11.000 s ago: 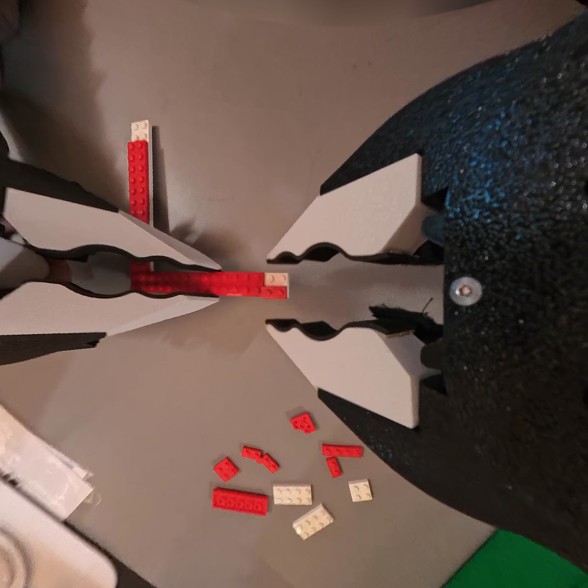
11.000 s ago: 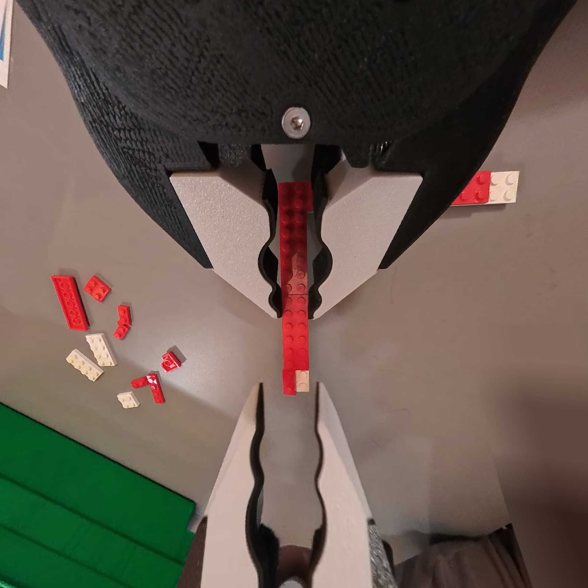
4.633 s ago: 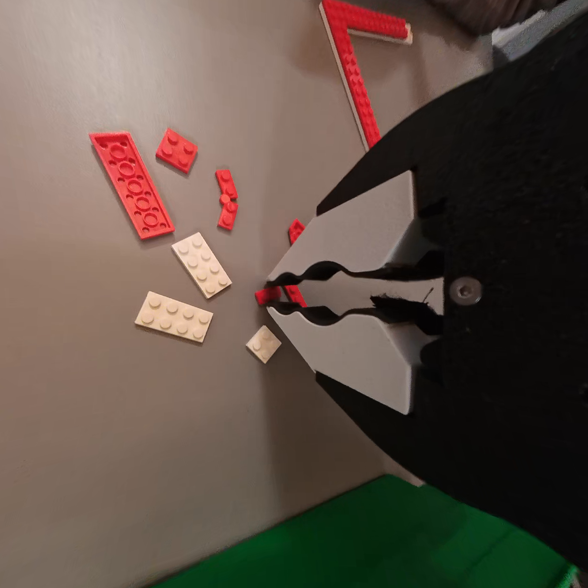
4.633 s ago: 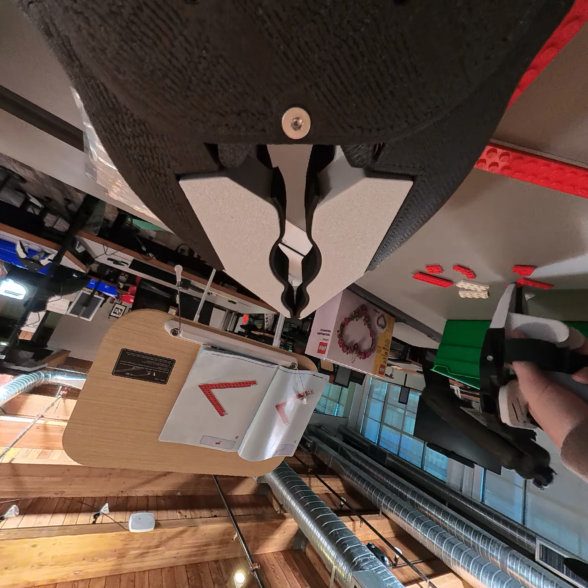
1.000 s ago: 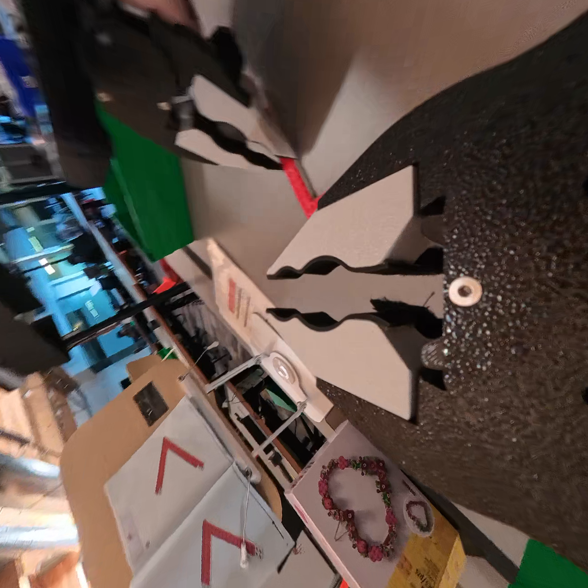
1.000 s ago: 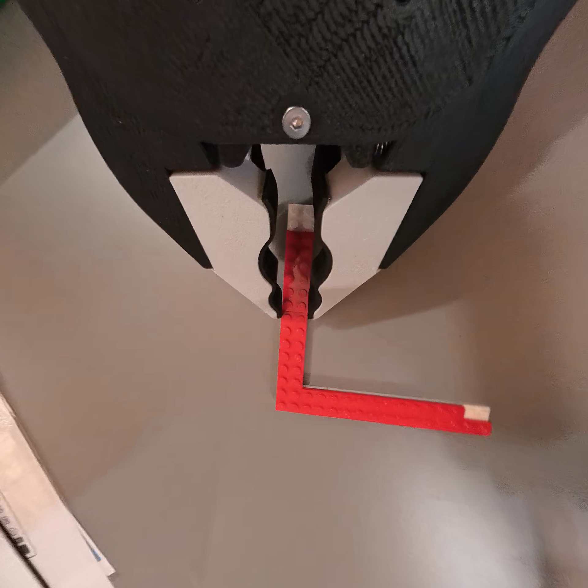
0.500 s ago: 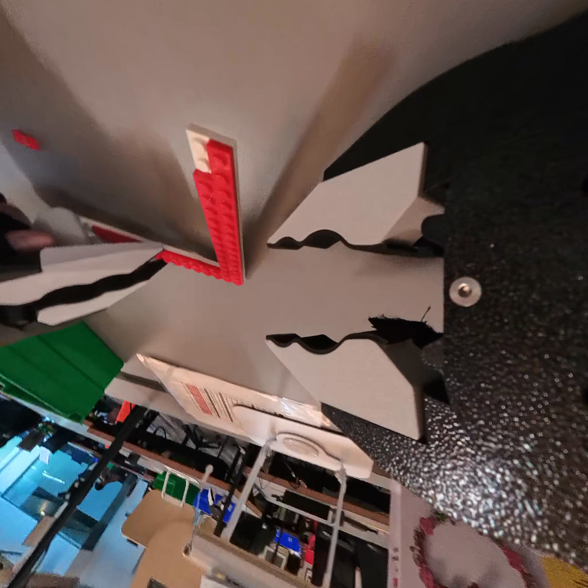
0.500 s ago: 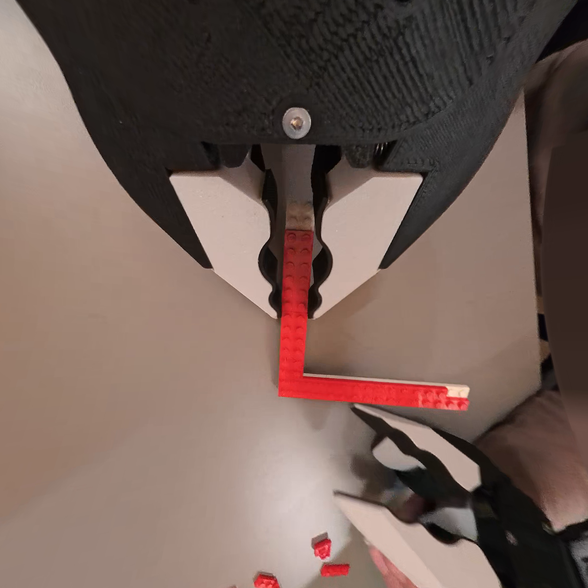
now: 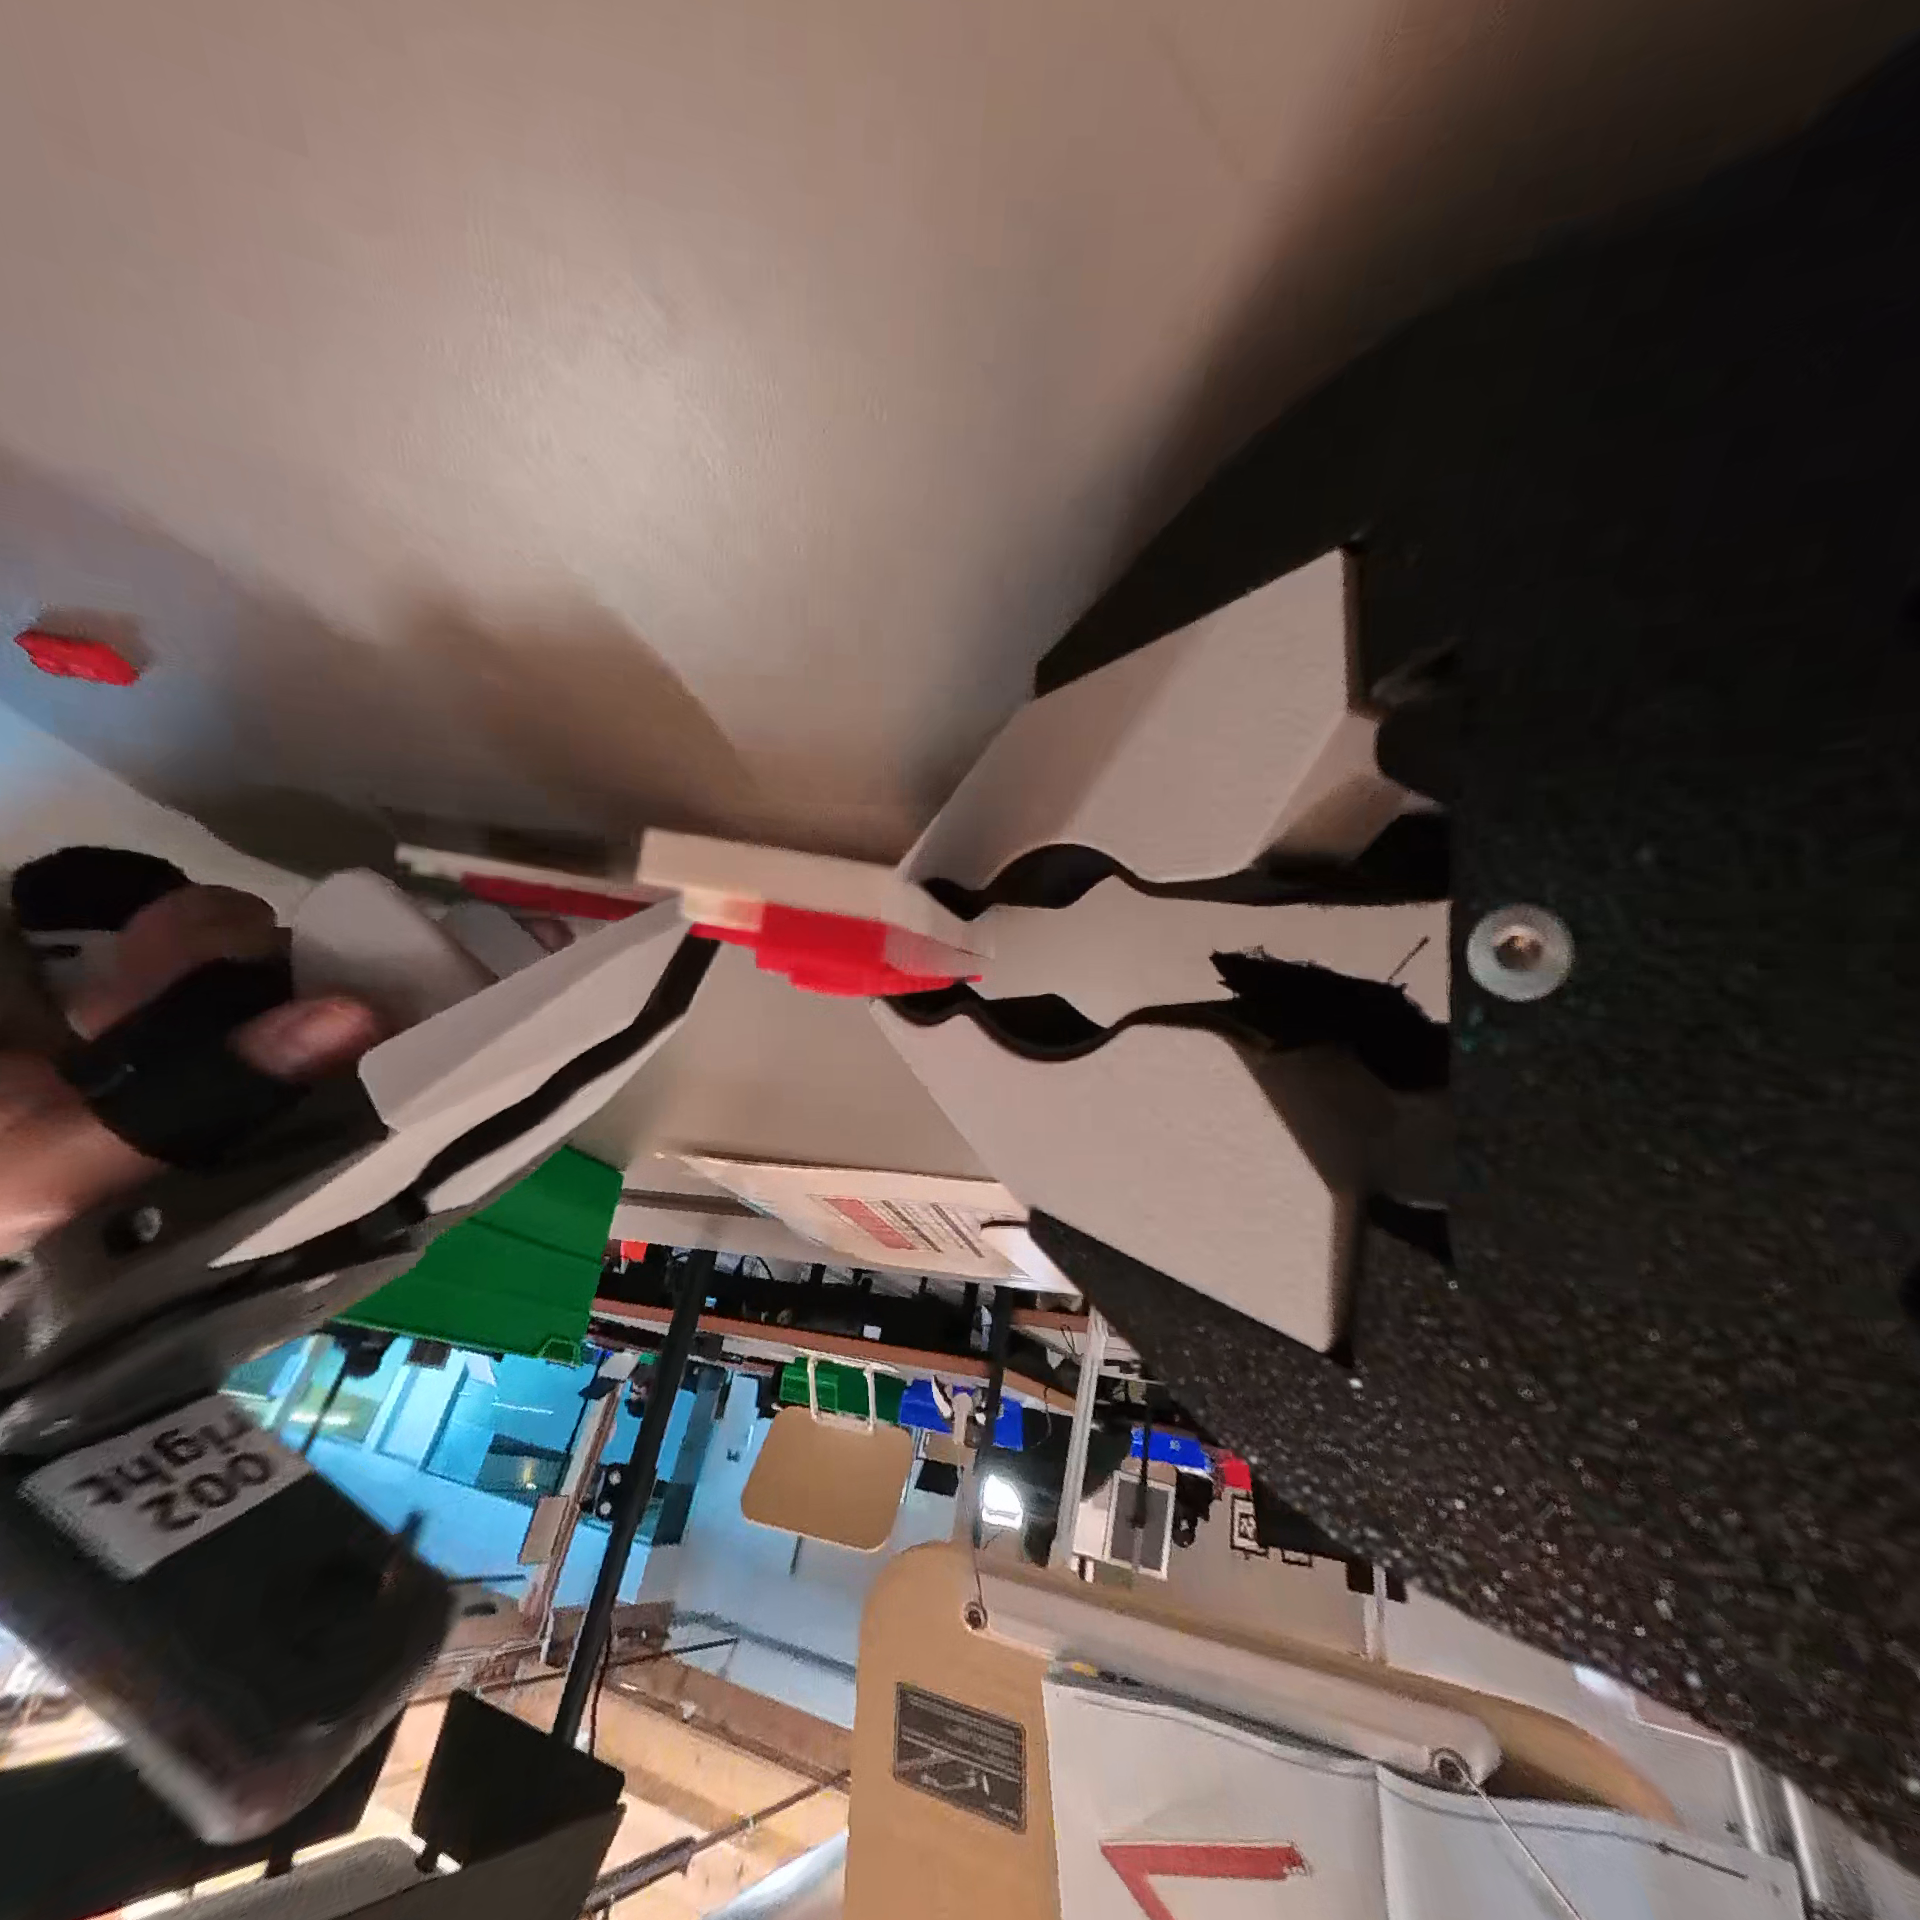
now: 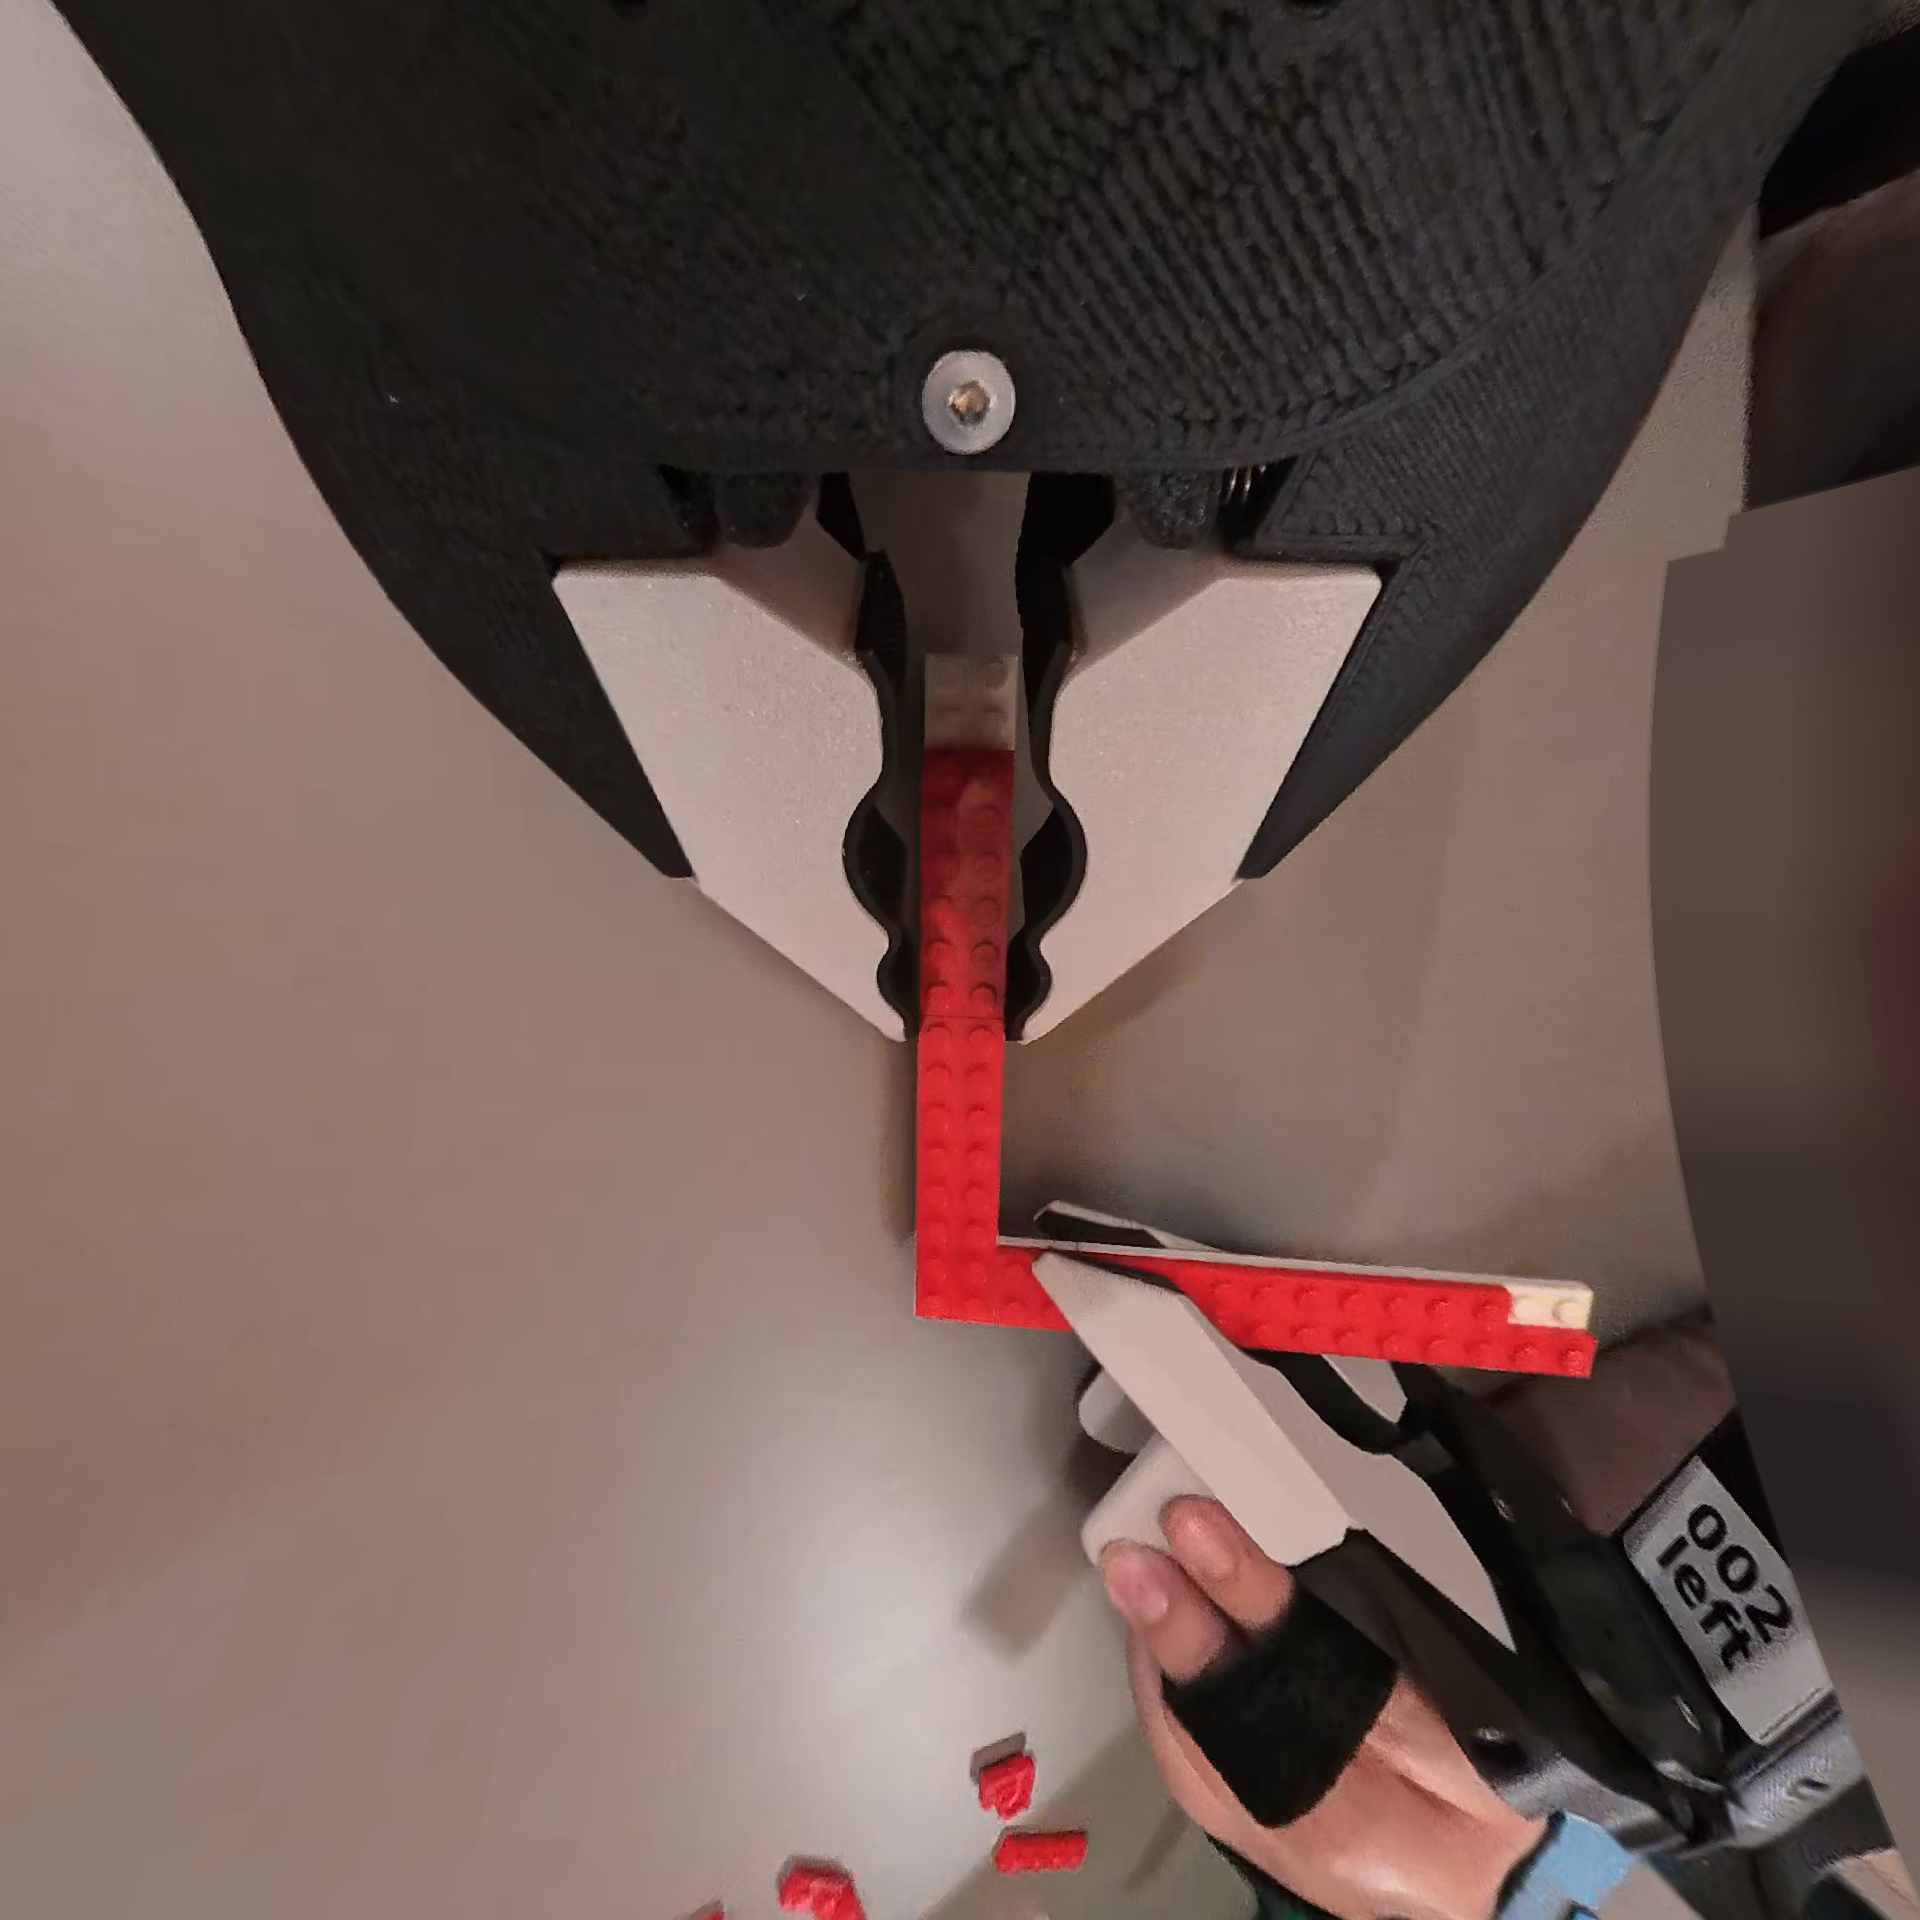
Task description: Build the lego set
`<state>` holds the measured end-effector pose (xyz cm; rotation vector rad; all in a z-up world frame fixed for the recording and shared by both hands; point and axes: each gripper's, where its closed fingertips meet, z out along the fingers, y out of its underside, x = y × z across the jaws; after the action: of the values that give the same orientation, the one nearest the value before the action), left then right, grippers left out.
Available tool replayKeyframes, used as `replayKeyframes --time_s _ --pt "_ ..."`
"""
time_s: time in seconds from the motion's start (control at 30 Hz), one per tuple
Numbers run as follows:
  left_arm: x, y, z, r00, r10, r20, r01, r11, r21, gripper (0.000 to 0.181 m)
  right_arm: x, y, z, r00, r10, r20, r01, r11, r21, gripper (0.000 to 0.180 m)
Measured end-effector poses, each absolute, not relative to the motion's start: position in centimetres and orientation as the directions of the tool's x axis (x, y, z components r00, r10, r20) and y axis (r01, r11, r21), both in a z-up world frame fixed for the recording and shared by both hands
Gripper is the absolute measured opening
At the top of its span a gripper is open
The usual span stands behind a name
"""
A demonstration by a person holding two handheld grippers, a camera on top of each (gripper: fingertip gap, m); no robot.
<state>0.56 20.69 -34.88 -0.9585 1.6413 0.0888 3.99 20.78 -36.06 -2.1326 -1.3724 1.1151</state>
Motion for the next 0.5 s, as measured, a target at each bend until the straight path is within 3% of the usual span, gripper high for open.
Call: replayKeyframes --time_s 0.1,0.17,0.23,0.3,0.37,0.43,0.5 --pt "0.3 21.2 -34.4 0.058 -0.523 -0.850 -0.637 0.637 -0.435 0.007 3.8 21.3 -34.5 0.241 0.936 -0.258 0.557 -0.351 -0.752 0.033" --pt "0.0 21.4 -34.2 0.071 -0.530 -0.845 -0.644 0.622 -0.445 0.006 3.6 21.1 -33.2 0.248 0.967 -0.054 0.558 -0.189 -0.808 0.041" --pt "-0.1 21.3 -33.9 0.087 -0.536 -0.840 -0.640 0.616 -0.459 0.006 3.8 21.2 -32.6 0.252 0.943 0.215 0.623 0.012 -0.782 0.048" --pt "-0.2 21.5 -33.6 0.093 -0.525 -0.846 -0.649 0.613 -0.451 0.006 4.4 21.6 -32.5 0.214 0.843 0.494 0.726 0.201 -0.658 0.047" --pt "-0.3 21.5 -33.3 0.095 -0.521 -0.848 -0.653 0.611 -0.448 0.006 5.3 22.3 -33.2 0.098 0.696 0.712 0.841 0.324 -0.433 0.042" --pt "-0.2 21.2 -33.1 0.100 -0.530 -0.842 -0.640 0.614 -0.462 0.006 5.7 22.9 -33.4 -0.011 0.545 0.839 0.887 0.392 -0.243 0.029" --pt "-0.3 20.9 -32.9 0.099 -0.536 -0.838 -0.630 0.619 -0.470 0.006 5.9 23.4 -33.4 -0.057 0.449 0.892 0.898 0.413 -0.150 0.019"
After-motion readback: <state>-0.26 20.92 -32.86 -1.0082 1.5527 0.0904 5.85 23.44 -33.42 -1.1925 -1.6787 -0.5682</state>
